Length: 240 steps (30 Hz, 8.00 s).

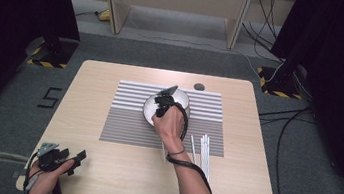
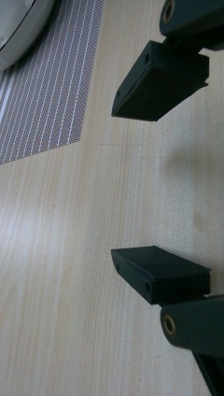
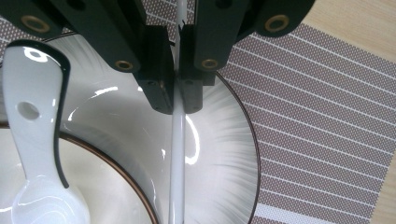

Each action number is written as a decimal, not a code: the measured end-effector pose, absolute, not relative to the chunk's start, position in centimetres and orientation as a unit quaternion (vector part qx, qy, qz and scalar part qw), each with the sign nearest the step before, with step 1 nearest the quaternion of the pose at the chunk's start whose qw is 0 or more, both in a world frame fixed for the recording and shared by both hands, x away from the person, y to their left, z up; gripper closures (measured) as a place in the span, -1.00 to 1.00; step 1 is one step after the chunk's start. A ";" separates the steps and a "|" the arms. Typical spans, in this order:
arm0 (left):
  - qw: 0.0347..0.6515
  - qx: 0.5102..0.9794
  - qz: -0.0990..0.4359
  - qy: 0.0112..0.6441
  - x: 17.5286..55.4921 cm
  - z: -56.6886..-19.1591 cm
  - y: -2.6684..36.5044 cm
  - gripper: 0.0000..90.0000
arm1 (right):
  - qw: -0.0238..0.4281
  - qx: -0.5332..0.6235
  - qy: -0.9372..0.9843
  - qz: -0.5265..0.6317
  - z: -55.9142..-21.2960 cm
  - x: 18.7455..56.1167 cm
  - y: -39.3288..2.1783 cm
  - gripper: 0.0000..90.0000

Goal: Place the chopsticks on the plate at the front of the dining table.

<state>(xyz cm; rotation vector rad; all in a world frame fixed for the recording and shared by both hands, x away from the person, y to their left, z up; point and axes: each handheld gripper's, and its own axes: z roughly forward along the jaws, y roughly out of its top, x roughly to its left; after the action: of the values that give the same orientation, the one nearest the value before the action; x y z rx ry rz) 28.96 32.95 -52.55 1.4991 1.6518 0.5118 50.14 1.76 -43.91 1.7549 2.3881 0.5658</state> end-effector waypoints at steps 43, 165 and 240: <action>0.414 0.596 0.204 0.657 29.0 -52.6 33.0 -0.43 | 0.098 0.597 0.751 0.264 -45.7 50.1 2.0 0.90; 0.414 0.596 0.204 0.657 29.0 -52.6 33.0 -0.43 | 0.073 0.596 0.738 0.309 -44.6 47.5 2.1 0.69; 0.412 0.597 0.206 0.657 28.9 -52.6 32.9 -0.43 | 0.010 0.582 0.783 0.221 -46.5 44.0 2.5 0.76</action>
<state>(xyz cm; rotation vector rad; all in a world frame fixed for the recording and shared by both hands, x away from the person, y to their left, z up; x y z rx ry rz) 28.90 32.86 -52.56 1.5016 1.6518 0.5175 43.98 2.46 -46.53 1.8178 2.4434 0.6886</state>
